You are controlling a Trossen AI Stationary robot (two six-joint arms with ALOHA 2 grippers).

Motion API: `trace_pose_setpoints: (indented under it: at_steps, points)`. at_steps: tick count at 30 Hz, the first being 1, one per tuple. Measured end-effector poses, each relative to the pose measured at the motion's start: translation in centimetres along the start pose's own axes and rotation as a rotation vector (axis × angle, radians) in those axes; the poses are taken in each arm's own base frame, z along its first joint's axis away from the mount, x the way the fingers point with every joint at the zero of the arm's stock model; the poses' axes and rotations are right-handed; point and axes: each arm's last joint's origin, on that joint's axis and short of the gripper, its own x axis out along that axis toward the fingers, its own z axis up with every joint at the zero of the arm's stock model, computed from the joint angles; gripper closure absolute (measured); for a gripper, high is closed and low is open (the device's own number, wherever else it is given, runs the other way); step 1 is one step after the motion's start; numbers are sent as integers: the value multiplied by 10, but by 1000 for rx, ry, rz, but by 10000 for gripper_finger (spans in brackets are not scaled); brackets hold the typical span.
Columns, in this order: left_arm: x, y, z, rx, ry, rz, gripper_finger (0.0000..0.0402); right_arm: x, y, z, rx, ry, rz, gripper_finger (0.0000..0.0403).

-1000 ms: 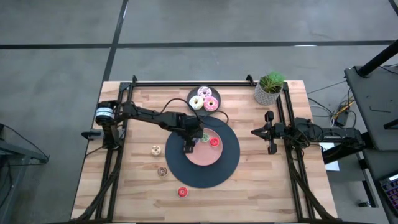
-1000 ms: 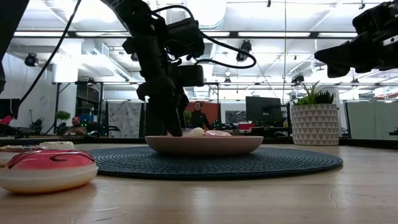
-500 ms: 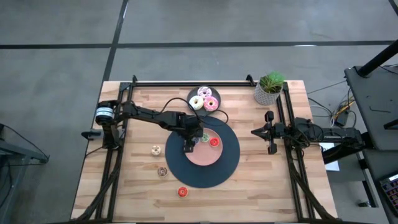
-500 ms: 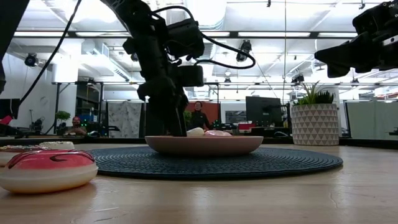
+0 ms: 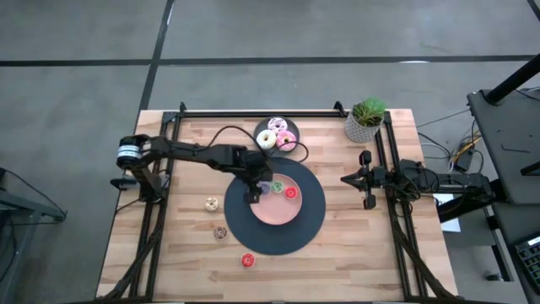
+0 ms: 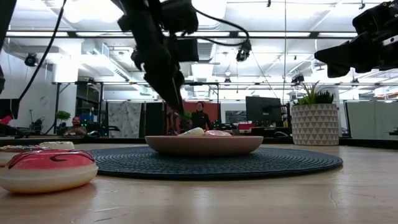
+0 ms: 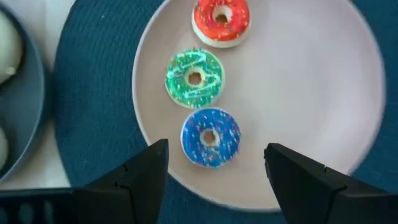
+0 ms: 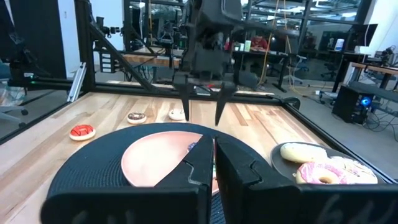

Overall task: Pick & Place donuts
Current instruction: Put the small white donut on the pink plate

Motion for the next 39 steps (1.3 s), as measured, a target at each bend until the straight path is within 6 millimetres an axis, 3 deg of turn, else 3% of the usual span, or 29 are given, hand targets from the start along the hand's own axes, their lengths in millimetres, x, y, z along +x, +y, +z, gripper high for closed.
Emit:
trace_pose_setpoints:
  at_steps: [8, 24, 30, 39]
  points:
    - [-31, -1, 4, -30, -29, 4, 165, 0, 0, 0, 0, -1, -1, 394]
    - [-41, -19, -1, -103, -55, -22, 165, 0, 0, 0, 0, 4, 7, 394]
    - [-54, -38, -23, -80, -43, -50, 165, 0, 0, 0, 0, 4, 7, 394]
    - [-65, -62, -79, -8, 34, -92, 165, 0, 0, 0, 0, 4, 8, 394]
